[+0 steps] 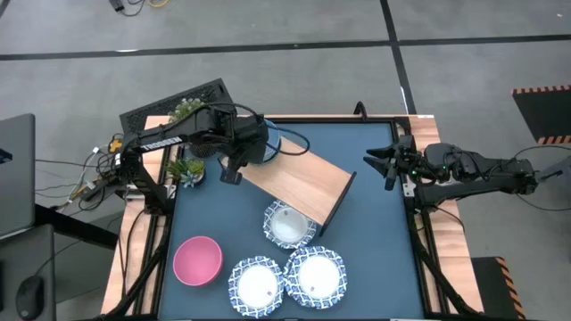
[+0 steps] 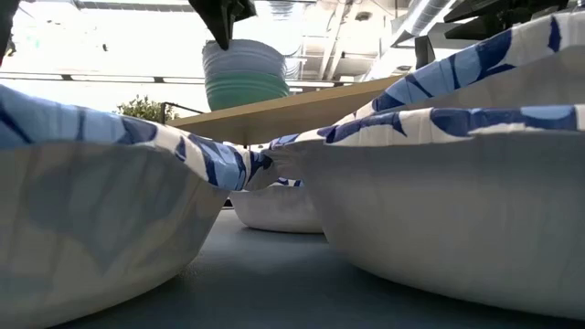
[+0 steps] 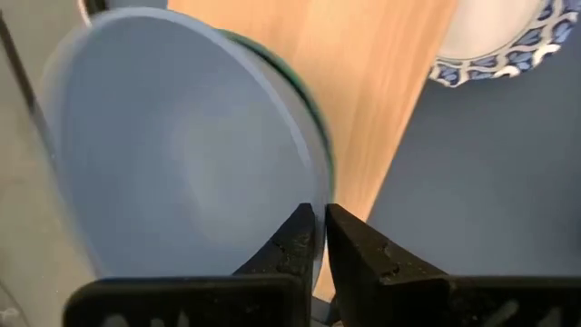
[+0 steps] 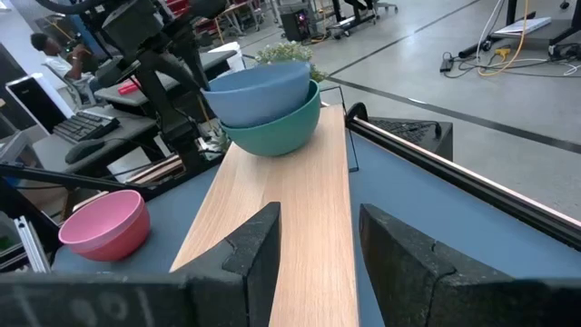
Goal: Place and stack bowls onto a shelf
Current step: Stack the blue bowl on top of the green bowl on the shelf
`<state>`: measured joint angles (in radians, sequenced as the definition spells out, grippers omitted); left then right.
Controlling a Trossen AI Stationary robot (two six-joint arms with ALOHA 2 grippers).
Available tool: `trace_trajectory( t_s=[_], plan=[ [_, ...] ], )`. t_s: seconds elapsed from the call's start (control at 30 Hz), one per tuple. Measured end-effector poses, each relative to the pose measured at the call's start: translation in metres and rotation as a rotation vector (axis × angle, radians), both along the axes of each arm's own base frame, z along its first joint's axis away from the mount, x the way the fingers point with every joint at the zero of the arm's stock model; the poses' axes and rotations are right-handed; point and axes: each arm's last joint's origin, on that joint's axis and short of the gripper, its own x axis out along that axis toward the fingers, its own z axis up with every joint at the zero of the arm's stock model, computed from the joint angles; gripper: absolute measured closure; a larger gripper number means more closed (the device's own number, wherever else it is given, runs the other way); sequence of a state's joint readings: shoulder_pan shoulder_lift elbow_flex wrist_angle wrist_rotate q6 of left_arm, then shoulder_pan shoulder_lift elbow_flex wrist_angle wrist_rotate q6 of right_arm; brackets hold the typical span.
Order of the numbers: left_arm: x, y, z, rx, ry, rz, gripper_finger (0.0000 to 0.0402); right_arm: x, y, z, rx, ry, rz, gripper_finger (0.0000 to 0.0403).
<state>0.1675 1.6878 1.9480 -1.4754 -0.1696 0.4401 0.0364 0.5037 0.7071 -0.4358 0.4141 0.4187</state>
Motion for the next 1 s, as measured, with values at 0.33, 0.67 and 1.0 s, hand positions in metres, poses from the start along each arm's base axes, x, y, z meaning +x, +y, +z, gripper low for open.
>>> trace_trajectory(
  t_s=[0.33, 0.67, 1.0],
  plan=[
    [0.002, 0.007, 0.002, 0.075, -0.025, 0.03, 0.0309, 0.0, 0.0, -0.001, 0.0, 0.006, 0.0, 0.0226],
    [-0.005, -0.012, 0.038, 0.079, -0.227, 0.172, 0.0314, 0.0, 0.0, -0.001, 0.0, 0.006, 0.0, 0.0226],
    [0.004, -0.045, 0.026, 0.296, -0.498, 0.499, 0.04, -0.001, 0.0, -0.002, -0.005, 0.024, 0.001, 0.0226]
  ],
)
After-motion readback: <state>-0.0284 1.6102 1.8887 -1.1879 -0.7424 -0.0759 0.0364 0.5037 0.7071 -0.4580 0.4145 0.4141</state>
